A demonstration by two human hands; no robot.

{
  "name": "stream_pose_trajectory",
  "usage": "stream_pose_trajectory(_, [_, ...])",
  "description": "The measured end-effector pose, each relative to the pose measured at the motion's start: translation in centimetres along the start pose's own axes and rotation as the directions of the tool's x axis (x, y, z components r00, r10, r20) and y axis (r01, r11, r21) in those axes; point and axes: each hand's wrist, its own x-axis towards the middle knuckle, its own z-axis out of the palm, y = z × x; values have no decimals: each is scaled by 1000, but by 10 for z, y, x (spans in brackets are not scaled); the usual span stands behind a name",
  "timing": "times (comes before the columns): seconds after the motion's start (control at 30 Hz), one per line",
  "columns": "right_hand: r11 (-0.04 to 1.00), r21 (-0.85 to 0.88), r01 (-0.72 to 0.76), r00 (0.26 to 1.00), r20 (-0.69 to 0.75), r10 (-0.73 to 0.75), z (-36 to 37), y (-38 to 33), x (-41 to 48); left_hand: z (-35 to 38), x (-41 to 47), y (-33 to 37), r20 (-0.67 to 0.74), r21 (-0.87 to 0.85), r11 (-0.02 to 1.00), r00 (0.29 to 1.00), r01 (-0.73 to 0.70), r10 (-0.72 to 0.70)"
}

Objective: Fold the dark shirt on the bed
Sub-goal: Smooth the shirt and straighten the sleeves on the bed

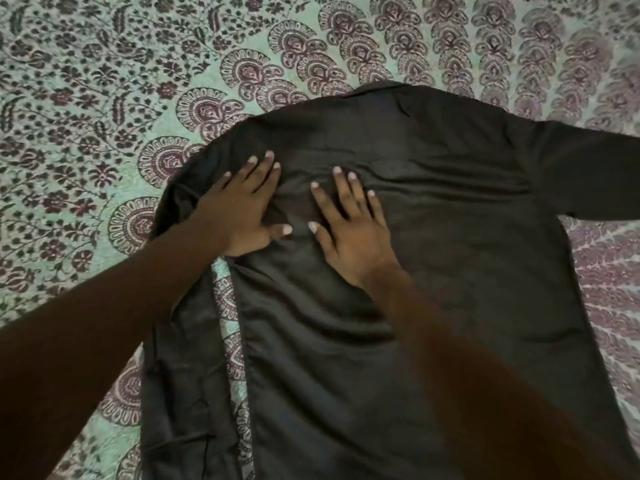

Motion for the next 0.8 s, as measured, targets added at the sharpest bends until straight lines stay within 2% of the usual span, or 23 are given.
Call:
stream_pose_trajectory(0.07, [990, -51, -135, 991, -21, 134, -4, 31, -5, 6, -6, -3, 123, 43, 997, 990, 58, -63])
stream_pose_trajectory(0.13, [939, -52, -341, 940, -33, 339, -14, 65, -20, 3, 2, -2, 189, 66, 992, 975, 109, -119])
stream_pose_trajectory(0.2, [804, 41, -593, 805, 10, 594, -24, 89, -29, -5, 11, 10, 241, 96, 984, 955, 152, -171])
stream_pose_trajectory(0.23, [720, 86, -689, 724, 24, 690, -28, 95, -27, -8, 13, 20, 230, 103, 977, 952, 184, -204])
stream_pose_trajectory(0.27, [679, 101, -728, 683, 10, 731, -30, 94, -22, -7, 13, 31, 181, 105, 973, 958, 207, -223])
stream_pose_trajectory(0.3, [703, 94, -704, 705, -17, 709, -31, 87, -16, -3, 9, 44, 97, 98, 976, 974, 197, -206])
stream_pose_trajectory(0.33, [794, 64, -604, 793, -41, 607, -29, 77, -14, 6, 2, 59, 7, 90, 984, 988, 153, -154])
stream_pose_trajectory(0.37, [903, 19, -429, 902, -32, 430, -26, 66, -16, 18, -8, 73, -63, 73, 993, 994, 97, -92])
stream_pose_trajectory(0.4, [969, -13, -248, 969, -4, 248, -21, 57, -23, 33, -21, 85, -110, 48, 997, 993, 52, -46])
stream_pose_trajectory(0.43, [988, -22, -151, 988, 18, 152, -18, 56, -36, 49, -36, 97, -136, 27, 999, 990, 31, -27])
stream_pose_trajectory(0.47, [986, -25, -168, 986, 18, 168, -17, 63, -52, 64, -53, 107, -148, 15, 999, 988, 40, -38])
stream_pose_trajectory(0.5, [963, -22, -269, 963, 0, 269, -17, 76, -70, 77, -71, 115, -160, 9, 997, 985, 72, -69])
stream_pose_trajectory(0.53, [912, -12, -411, 911, -38, 410, -18, 92, -91, 87, -90, 122, -169, 5, 994, 980, 110, -108])
stream_pose_trajectory(0.6, [751, 29, -660, 748, -67, 660, -28, 125, -128, 101, -126, 135, -167, 8, 984, 971, 177, -173])
stream_pose_trajectory(0.67, [580, 89, -810, 579, -37, 814, -37, 148, -145, 111, -151, 147, -147, 34, 977, 968, 211, -204])
stream_pose_trajectory(0.7, [547, 95, -832, 544, -51, 837, -40, 151, -143, 112, -154, 151, -149, 30, 977, 967, 213, -207])
stream_pose_trajectory(0.73, [584, 86, -807, 578, -83, 812, -42, 147, -134, 111, -149, 153, -167, 18, 977, 964, 210, -205])
stream_pose_trajectory(0.77, [690, 63, -721, 682, -106, 723, -41, 141, -122, 109, -138, 155, -197, 4, 979, 959, 206, -201])
stream_pose_trajectory(0.8, [822, 37, -568, 819, -76, 569, -38, 132, -109, 106, -123, 156, -227, -11, 978, 952, 210, -207])
